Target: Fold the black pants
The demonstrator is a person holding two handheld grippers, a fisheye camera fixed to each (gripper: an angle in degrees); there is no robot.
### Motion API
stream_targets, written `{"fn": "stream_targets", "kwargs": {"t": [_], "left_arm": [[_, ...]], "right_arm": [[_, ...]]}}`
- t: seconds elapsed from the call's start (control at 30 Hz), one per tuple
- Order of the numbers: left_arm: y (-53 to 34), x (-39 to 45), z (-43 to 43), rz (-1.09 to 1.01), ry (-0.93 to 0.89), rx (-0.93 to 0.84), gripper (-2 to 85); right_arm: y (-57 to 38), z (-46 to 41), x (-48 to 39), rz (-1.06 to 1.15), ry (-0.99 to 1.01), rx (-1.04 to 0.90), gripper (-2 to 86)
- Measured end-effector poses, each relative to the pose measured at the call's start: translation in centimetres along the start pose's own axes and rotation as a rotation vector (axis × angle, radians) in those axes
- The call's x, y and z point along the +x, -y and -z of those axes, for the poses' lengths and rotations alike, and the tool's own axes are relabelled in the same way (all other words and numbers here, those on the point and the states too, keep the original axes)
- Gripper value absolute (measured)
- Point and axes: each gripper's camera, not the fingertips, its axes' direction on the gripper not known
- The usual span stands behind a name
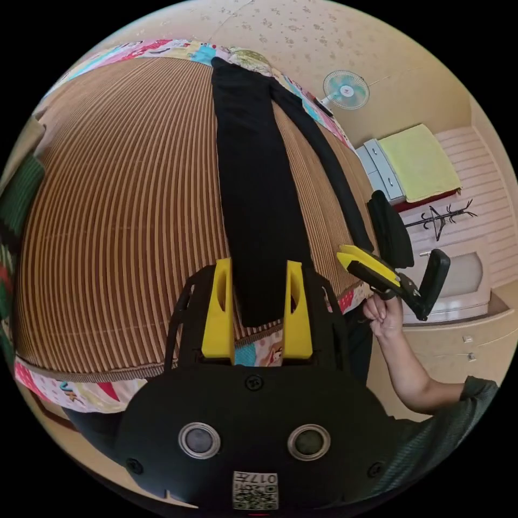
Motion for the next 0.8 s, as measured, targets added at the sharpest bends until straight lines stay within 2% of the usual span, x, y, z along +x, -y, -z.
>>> {"fn": "stream_targets", "kwargs": {"t": [0.1,0.23,0.47,0.63,0.8], "left_arm": [[-2.2,1.6,-1.1,0.016,0.116,0.087,8.0],[-5.0,3.2,-2.7,-0.061,0.217,0.168,5.7],[-8.0,5.4,-4.6,-0.185,0.296,0.207,5.4],[-11.3,6.2,-5.5,-0.152,0.286,0.273,5.6],[-15.3,9.0,-6.4,-0.177,0.387,0.301,6.6]], "right_arm": [[0.3,-4.3,-1.7,-0.033,0.042,-0.121,8.8],[-2.0,-5.1,-5.0,0.171,-0.136,-0.015,5.9],[-1.9,-5.3,-4.0,0.113,-0.089,-0.048,3.6],[-3.0,-5.2,-4.6,0.082,-0.128,-0.048,3.4],[-5.6,-4.3,-4.4,0.042,-0.091,-0.015,3.2]]}}
